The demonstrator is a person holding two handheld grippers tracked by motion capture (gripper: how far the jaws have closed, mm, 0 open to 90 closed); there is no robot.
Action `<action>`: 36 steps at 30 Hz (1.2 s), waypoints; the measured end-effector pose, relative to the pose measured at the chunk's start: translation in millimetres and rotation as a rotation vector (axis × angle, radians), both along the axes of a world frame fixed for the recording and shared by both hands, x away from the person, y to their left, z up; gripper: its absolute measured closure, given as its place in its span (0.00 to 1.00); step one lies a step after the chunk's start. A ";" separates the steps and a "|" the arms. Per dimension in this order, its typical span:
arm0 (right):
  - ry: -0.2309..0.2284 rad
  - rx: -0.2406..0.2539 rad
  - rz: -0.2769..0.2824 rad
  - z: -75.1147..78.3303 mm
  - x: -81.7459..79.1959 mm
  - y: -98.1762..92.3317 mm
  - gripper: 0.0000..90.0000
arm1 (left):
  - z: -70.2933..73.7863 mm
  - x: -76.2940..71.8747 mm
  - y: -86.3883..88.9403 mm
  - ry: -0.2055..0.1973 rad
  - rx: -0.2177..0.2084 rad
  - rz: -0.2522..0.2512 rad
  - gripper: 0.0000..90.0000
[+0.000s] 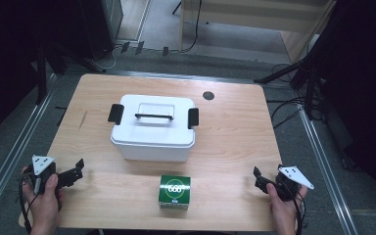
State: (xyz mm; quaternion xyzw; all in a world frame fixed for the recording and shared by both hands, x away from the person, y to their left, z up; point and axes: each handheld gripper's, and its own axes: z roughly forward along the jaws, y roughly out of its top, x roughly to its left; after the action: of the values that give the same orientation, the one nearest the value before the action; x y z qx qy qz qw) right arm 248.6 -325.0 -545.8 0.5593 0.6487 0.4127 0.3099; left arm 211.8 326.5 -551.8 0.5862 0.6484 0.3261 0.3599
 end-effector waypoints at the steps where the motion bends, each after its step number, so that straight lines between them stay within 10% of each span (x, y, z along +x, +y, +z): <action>1: 0.001 0.004 0.001 0.0 0.0 -0.5 0.08 | 0.1 0.2 0.0 0.003 0.001 -0.001 0.00; 17: -0.003 -0.026 0.025 16.3 1.4 7.4 0.15 | 0.2 0.2 -2.8 0.003 0.024 -0.011 0.00; 20: -0.025 -0.061 0.025 30.2 3.2 13.0 0.30 | 0.2 1.0 -2.4 0.006 0.017 -0.009 0.00; 36: -0.020 -0.066 0.341 95.6 64.1 28.1 0.50 | -0.2 2.4 2.6 -0.003 -0.031 0.011 0.00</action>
State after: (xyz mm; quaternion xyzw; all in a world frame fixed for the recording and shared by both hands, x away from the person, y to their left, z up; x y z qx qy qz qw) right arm 312.8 -296.8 -450.2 0.4266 0.7442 0.4432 0.2603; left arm 214.2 329.1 -552.0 0.5764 0.6561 0.3191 0.3681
